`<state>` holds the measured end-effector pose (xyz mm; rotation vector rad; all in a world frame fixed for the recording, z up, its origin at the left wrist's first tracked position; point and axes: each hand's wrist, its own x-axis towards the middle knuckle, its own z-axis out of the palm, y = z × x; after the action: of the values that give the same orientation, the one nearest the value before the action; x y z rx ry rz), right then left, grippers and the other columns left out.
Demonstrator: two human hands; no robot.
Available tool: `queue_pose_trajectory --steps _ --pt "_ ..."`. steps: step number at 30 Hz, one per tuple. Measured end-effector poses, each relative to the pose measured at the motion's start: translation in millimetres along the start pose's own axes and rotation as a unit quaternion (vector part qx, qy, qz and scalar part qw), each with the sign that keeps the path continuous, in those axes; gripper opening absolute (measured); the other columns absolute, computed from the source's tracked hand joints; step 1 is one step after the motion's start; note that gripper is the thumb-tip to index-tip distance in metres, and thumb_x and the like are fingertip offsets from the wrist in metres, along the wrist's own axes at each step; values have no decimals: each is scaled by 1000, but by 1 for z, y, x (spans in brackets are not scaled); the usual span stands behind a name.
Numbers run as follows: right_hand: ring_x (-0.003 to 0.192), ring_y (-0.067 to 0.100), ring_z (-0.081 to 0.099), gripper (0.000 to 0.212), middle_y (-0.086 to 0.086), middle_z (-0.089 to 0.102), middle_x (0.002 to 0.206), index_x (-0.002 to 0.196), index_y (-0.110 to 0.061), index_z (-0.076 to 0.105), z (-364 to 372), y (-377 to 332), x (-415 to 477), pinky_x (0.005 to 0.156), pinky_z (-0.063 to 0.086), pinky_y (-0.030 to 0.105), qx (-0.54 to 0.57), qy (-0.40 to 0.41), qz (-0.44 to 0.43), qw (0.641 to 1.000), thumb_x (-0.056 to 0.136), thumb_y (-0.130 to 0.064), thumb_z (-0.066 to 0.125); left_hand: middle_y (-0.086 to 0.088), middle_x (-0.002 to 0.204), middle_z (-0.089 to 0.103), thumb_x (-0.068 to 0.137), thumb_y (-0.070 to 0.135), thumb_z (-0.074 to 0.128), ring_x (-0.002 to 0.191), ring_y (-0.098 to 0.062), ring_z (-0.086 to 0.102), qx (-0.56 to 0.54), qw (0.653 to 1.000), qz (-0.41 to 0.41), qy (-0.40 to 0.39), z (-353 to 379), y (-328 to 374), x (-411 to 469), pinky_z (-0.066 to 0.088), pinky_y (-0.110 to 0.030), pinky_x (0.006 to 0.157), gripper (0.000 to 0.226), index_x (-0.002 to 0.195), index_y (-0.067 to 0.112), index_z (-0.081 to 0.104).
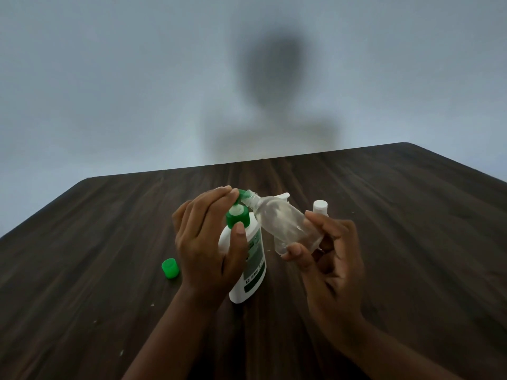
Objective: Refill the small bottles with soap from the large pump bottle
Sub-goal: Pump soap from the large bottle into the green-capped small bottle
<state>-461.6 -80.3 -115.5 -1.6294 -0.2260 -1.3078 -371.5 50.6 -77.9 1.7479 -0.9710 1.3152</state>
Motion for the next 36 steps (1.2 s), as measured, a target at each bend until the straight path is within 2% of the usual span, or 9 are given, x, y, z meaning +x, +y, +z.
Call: queue_pose_trajectory --steps 4,7,10,13,17,24,27,32,36 --pt "80 2 55 38 -5 50 107 122 -20 53 1 2 -1 64 45 6 -9 5 0 1000 85 -18 63 -15 113 61 99 34 35 109 -16 52 -26 999 -6 -24 0 0 -1 44 -32 93 48 115 -3 60" --pt "77 0 53 39 -5 51 106 122 -20 54 0 2 0 63 44 5 -15 10 -5 1000 85 -18 64 -15 108 63 95 25 41 103 -20 57 -35 999 -14 -16 -1 2 2 48 -38 86 41 110 -5 63" --pt "76 2 53 39 -4 51 103 123 -21 54 -3 2 1 62 45 7 -24 17 -13 999 85 -19 64 -13 98 66 87 13 42 90 -20 60 -37 999 -15 3 -2 3 7 47 -35 81 33 98 -4 68" --pt "77 9 57 41 -2 51 101 124 -23 55 -5 2 2 63 46 9 -29 18 -18 999 84 -19 65 -7 94 66 86 10 43 87 -15 59 -33 999 -18 16 -1 3 7 42 -28 82 30 92 -2 70" --pt "78 9 58 43 -6 52 100 123 -22 56 -5 1 3 64 46 9 -26 19 -32 999 82 -19 68 -4 105 62 86 11 44 95 -16 59 -33 999 -20 37 0 5 1 41 -29 87 31 101 -1 68" --pt "91 6 61 38 -7 55 104 118 -16 56 -3 0 4 72 51 12 -11 15 -35 999 82 -20 68 -7 122 56 91 21 41 113 -18 54 -10 1000 -18 9 3 3 -4 40 -31 96 38 119 2 58" --pt "89 11 63 36 -8 57 102 114 -18 56 -4 1 4 71 55 19 2 16 -26 1000 81 -21 70 -6 122 55 88 21 43 115 -15 51 -4 1000 -25 5 4 6 -4 36 -27 99 39 117 1 60" --pt "90 16 64 33 -15 58 103 111 -19 57 -3 2 3 69 58 31 16 11 -9 1000 86 -35 70 -3 106 62 86 18 38 98 -16 58 -19 999 -36 29 2 6 1 36 -24 91 38 99 -1 68" --pt "90 10 64 34 -22 57 105 112 -19 57 -2 1 3 70 57 23 24 4 -14 1000 87 -39 69 -3 110 61 87 18 38 103 -12 57 -36 998 -38 39 3 6 -3 38 -26 91 36 106 5 64"
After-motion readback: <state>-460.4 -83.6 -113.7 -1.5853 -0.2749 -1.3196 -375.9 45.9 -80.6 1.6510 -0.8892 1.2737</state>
